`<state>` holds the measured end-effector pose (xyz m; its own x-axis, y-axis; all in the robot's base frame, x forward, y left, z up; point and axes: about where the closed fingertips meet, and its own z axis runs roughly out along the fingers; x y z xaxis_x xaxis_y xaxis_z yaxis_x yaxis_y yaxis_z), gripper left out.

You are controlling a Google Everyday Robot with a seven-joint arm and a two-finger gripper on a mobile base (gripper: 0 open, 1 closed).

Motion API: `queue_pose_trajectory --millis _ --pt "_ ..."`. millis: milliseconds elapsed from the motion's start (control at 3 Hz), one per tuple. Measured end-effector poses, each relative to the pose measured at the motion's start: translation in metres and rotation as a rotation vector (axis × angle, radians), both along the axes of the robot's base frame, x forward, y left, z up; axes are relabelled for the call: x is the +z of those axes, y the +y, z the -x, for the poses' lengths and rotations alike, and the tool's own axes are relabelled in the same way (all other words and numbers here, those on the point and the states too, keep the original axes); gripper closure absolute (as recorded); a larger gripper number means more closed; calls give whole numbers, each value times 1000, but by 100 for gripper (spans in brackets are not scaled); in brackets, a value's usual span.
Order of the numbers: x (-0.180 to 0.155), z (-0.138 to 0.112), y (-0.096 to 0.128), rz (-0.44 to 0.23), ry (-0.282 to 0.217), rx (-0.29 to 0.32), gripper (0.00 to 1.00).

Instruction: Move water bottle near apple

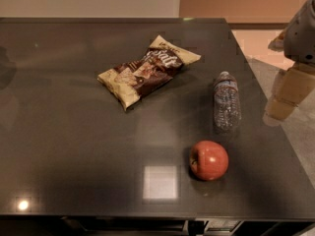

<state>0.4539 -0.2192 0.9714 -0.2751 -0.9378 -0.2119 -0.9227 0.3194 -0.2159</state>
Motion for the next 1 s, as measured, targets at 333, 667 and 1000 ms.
queue_pose_trajectory --millis 333,667,1000 --pt "-10 -26 -7 -22 50 -100 0" --pt "-18 -45 -15 -38 91 -196 0" --pt "-29 -67 -19 -63 126 -292 0"
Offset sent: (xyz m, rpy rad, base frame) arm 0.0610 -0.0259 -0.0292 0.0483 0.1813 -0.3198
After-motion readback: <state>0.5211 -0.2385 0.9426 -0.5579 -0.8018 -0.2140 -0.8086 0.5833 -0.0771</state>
